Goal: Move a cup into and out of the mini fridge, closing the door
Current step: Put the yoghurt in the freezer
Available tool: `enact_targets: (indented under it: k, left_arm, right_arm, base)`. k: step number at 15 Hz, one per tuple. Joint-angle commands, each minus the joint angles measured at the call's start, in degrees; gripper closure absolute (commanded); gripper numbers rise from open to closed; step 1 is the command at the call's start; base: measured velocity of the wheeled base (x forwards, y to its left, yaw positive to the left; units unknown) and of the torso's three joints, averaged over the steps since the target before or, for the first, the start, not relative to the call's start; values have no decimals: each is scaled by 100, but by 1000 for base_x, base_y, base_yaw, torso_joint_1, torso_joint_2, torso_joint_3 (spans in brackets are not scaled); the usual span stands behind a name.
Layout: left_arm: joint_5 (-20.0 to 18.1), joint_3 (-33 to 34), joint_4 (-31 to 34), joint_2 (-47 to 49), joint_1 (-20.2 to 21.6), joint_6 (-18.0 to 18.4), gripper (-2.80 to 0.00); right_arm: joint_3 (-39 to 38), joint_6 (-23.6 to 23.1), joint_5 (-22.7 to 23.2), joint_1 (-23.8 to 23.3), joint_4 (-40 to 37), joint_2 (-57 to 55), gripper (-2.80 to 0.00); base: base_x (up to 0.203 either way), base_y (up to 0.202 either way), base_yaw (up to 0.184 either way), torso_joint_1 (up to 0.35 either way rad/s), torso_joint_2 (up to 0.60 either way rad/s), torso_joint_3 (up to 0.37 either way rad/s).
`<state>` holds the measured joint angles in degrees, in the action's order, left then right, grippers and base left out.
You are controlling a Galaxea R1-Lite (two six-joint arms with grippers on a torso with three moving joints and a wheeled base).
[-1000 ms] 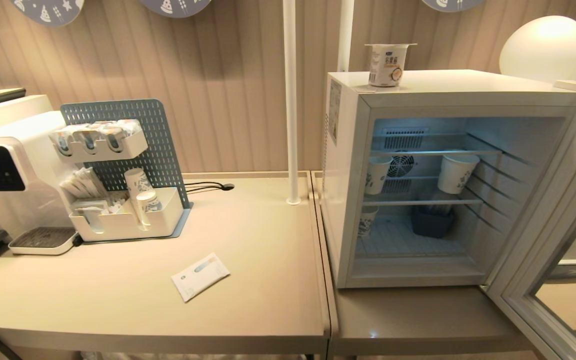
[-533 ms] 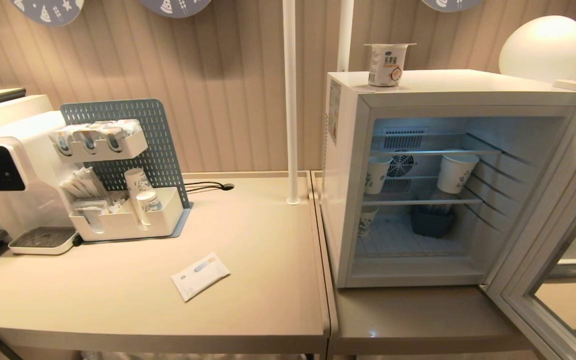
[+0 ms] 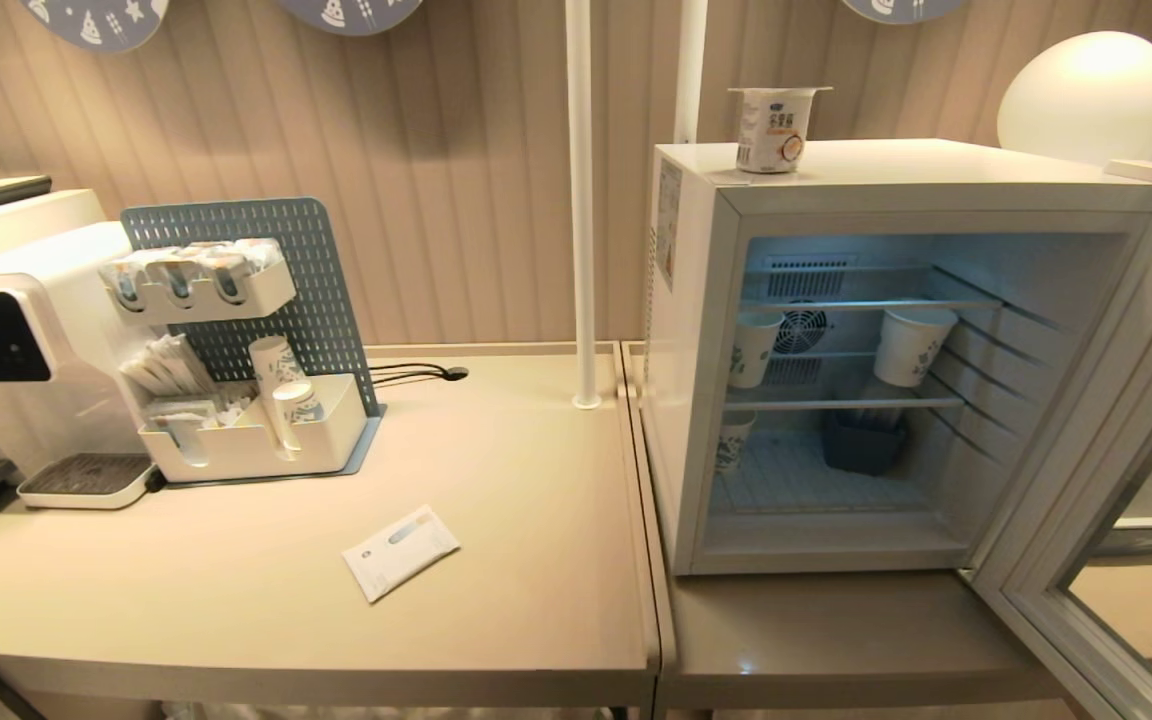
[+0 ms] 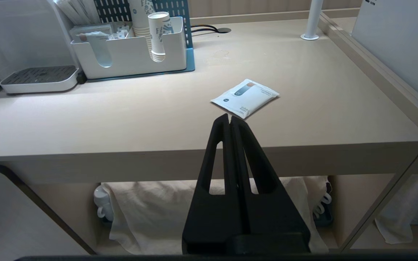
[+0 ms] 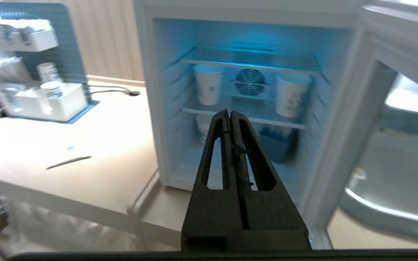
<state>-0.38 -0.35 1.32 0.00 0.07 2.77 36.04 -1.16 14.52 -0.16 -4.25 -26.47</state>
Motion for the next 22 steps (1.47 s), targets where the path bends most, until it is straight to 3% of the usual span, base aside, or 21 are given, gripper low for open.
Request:
enact_targets:
  k: [1, 6, 11, 12, 17, 22]
  left_arm:
    - [-6, 0, 0, 9, 1, 4, 0]
    - [3, 0, 0, 9, 1, -31, 0]
    - [3, 0, 0, 9, -6, -56, 0]
    - [9, 0, 0, 9, -5, -98, 0]
    - [12, 0, 0, 9, -7, -132, 0]
    - [3, 8, -26, 9, 1, -137, 0]
  right_arm:
    - [423, -11, 171, 4, 59, -1144, 0]
    - [1573, 28, 805, 89, 769, -3621, 0]
    - [4087, 39, 1083, 343, 898, -5538, 0]
    - [4593, 40, 1101, 449, 746, -5787, -280]
    - [6105, 31, 1119, 1181, 319, -7068, -280]
    - [6807, 35, 1100, 1298, 242, -7870, -280]
  base:
    - [0, 0, 0, 0, 0, 0]
    - [0, 0, 0, 0, 0, 0]
    - [0, 0, 0, 0, 0, 0]
    - [0, 0, 0, 0, 0, 0]
    - [0, 0, 0, 0, 0, 0]
    - [0, 0, 0, 0, 0, 0]
